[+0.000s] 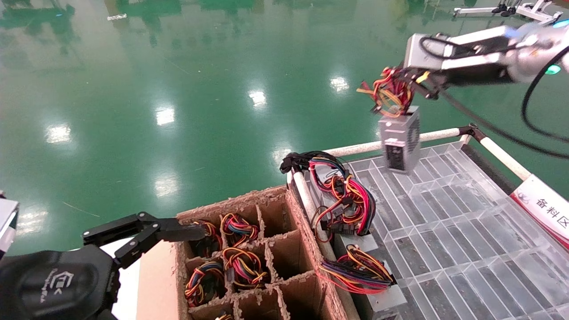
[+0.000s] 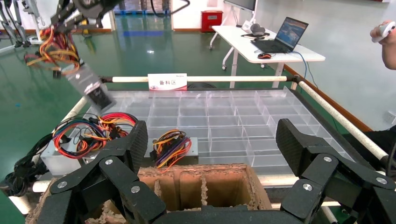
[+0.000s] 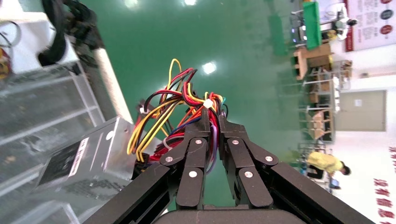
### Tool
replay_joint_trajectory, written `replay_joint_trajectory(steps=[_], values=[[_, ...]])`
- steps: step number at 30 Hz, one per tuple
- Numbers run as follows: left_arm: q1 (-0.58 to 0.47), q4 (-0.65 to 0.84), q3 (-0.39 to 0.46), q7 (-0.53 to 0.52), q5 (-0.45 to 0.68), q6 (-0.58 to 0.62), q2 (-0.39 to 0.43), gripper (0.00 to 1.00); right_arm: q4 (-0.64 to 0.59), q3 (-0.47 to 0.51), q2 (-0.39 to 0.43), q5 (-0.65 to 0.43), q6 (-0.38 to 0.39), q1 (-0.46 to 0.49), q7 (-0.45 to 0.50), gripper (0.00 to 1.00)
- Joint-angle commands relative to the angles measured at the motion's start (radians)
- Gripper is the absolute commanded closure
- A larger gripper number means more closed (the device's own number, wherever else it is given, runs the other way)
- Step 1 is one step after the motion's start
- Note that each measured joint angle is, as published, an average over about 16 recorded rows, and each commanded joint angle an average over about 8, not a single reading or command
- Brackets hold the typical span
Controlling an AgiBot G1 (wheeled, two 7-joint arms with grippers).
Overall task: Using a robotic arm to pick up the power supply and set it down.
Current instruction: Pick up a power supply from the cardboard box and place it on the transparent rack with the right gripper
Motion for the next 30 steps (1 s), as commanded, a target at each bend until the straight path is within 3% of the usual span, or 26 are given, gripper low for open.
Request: replay_joint_trajectory(steps=[1,19,30], values=[[0.000,0.000,0.000,0.000,0.000,0.000,0.000,0.00,-0.024,0.001,-0.017,0.002,0.011,-0.009,-0.019,1.00],[0.000,0.000,0.001,0.000,0.000,0.000,0.000,0.00,-0.081,0.004,-0.163,0.008,0.129,-0.096,-0.109,1.00],[0.000,0.000,0.001,0.001,-0.001,0.000,0.000,0.00,-0.108,0.054,-0.169,0.081,0.171,-0.151,-0.096,1.00]])
